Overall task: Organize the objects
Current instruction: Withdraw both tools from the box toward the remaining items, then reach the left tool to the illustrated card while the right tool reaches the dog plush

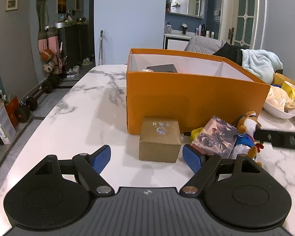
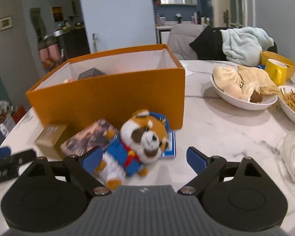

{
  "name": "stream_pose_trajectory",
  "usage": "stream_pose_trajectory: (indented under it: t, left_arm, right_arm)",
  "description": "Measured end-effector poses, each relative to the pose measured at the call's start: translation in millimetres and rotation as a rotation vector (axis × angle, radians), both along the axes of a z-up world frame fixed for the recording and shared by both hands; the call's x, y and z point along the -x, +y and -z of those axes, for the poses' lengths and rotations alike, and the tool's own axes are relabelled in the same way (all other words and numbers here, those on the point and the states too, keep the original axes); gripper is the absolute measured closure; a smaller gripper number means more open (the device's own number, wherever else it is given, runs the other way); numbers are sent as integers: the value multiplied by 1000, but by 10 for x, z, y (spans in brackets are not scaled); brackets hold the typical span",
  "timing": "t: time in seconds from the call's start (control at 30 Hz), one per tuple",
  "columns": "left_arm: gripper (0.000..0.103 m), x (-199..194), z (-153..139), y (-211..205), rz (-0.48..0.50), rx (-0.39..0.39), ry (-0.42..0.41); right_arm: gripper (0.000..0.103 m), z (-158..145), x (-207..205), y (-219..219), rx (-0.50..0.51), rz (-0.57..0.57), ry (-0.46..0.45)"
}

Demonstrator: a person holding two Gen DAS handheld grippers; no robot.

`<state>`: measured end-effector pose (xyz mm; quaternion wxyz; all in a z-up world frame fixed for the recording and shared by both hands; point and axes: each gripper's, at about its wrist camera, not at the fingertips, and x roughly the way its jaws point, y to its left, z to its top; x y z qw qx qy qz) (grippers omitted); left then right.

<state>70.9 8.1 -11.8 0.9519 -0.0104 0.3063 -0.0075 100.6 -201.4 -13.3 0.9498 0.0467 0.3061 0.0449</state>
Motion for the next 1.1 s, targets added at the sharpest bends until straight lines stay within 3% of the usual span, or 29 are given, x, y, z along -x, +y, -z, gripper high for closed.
stream_pose_trajectory:
  t: [0.23,0.4,0.5,0.63,0.83,1.1]
  left_arm:
    - [8,-67,44,-63,18,1,6]
    - [8,-94,76,-108,26,-7,18]
    - [8,-93,77,-109,26,-15,17]
    - [8,-100,56,-116,31,-13,13]
    - [8,-98,37,-233,63,-6,7]
    - [8,-58,83,-380,104,-24,22]
  right_arm:
    - [10,85,-396,-53,-97,102,13]
    - [10,224,-536,-18,-62,102,39]
    - [10,279,-481,-68,-62,103,43]
    - [5,296,-301,-157,17,87,58]
    - [5,307,-10,-357,16,52,62]
    - [5,185,-267,-283,44,31,40]
